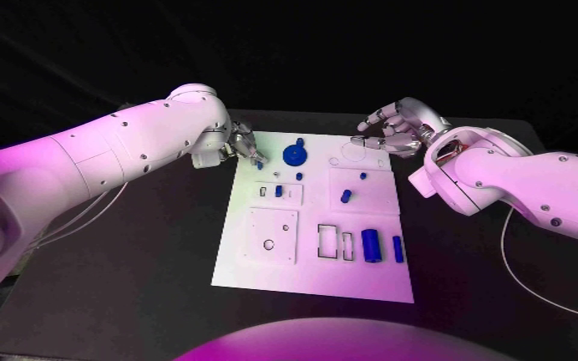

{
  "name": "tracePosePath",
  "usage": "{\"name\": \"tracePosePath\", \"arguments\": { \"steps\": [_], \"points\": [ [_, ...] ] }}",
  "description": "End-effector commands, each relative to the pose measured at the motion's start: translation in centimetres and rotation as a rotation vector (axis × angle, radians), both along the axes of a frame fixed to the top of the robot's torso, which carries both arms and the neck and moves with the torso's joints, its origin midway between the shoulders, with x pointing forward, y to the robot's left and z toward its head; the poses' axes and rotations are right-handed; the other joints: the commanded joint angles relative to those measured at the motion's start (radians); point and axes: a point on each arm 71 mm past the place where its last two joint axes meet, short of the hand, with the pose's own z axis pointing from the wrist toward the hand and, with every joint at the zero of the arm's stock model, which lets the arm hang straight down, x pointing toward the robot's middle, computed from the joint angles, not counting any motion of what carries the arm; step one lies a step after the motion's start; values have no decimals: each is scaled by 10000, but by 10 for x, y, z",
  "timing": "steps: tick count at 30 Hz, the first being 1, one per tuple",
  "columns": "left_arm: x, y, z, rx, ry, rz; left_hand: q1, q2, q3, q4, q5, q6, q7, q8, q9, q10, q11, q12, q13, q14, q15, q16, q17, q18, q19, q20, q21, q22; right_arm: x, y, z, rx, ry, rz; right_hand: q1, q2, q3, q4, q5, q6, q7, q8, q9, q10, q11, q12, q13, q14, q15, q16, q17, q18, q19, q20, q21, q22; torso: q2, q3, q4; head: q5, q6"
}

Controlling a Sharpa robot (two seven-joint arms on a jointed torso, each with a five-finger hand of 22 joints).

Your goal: Assemble the parts on the task board

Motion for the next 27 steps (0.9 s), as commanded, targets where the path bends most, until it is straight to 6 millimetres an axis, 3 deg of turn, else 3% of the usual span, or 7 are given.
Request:
{"name": "tracePosePath", "arguments": {
  "steps": [1, 6, 8, 11, 13, 14, 27],
  "points": [
    [-1, -2, -1, -104, 172, -134, 61, 9, 16, 58, -41, 60, -21, 1, -15, -11, -51, 52, 8, 600, 24, 47, 830, -81, -12, 20, 36, 7, 0, 2, 0, -75, -39, 141, -61, 31, -53, 8, 31, 25, -13, 62, 14, -47, -21, -39, 637, 752, -36, -39, 1231, 181, -71, -4, -27, 707, -1, -3, 3, 4, -2],
    [-1, -2, -2, -169, 208, -104, 405, 142, 250, -33, -4, 67, -62, 6, -33, -2, -87, 50, 6, 600, -3, 48, 830, -81, -12, 9, 40, 17, 0, 2, 0, -74, -43, 140, -61, 31, -53, 8, 31, 25, -13, 62, 14, -47, -21, -39, 637, 752, -36, -39, 1231, 181, -71, -4, -27, 707, -2, -7, 0, 9, -10],
    [-1, -2, -2, -226, 235, -84, 1085, 317, 912, -443, 37, 1, -116, 5, -47, -20, -141, 19, -15, 600, -54, 46, 825, -75, -18, -30, 33, 8, 0, 2, 0, -75, -43, 140, -61, 31, -53, 8, 31, 25, -13, 62, 14, -47, -21, -39, 637, 752, -36, -39, 1231, 181, -71, -4, -27, 707, 1, -6, 2, 17, -10],
    [-2, -2, -2, -300, 268, -58, 1509, 260, 1780, -940, 70, -95, -92, 79, 1, -20, -132, -23, -35, 601, -60, 45, 825, -79, -16, -49, 37, 21, 0, 2, 0, -75, -42, 141, -61, 31, -53, 8, 31, 25, -13, 62, 14, -47, -21, -39, 637, 752, -36, -39, 1231, 181, -71, -4, -27, 707, 3, -7, 1, 18, -12],
    [-2, -2, -2, -353, 288, -36, 1523, 168, 2328, -1165, 70, -146, -30, 166, 62, -12, -96, -53, -58, 602, -32, 46, 826, -81, -13, -36, 43, 34, 0, 2, 0, -75, -43, 141, -61, 31, -53, 8, 31, 25, -13, 62, 14, -47, -21, -39, 637, 752, -36, -39, 1231, 181, -71, -4, -27, 707, 1, -9, -1, 22, -15],
    [-2, -2, -2, -443, 321, 12, 1229, 14, 3088, -1393, 44, -184, 27, 342, 183, 28, -52, -70, -87, 600, 18, 46, 822, -78, -19, 7, 41, 30, 0, 2, 0, -76, -43, 141, -61, 31, -53, 8, 31, 25, -13, 62, 14, -47, -21, -39, 637, 752, -36, -39, 1231, 181, -71, -4, -27, 707, -1, -8, 0, 24, -18],
    [-7, 6, 2, -1305, 363, 486, 750, -131, 4140, -1975, 76, -188, 21, 600, 362, 125, -54, -21, -21, 602, 19, 53, 829, -88, -3, 30, 68, 82, 0, 1, 0, -80, -44, 131, -72, 65, -54, 9, 31, 23, -15, 71, 18, -39, -23, -30, 644, 755, -38, -38, 1242, 184, -74, -6, -45, 700, -10, -2, 0, 55, -30]
  ]
}}
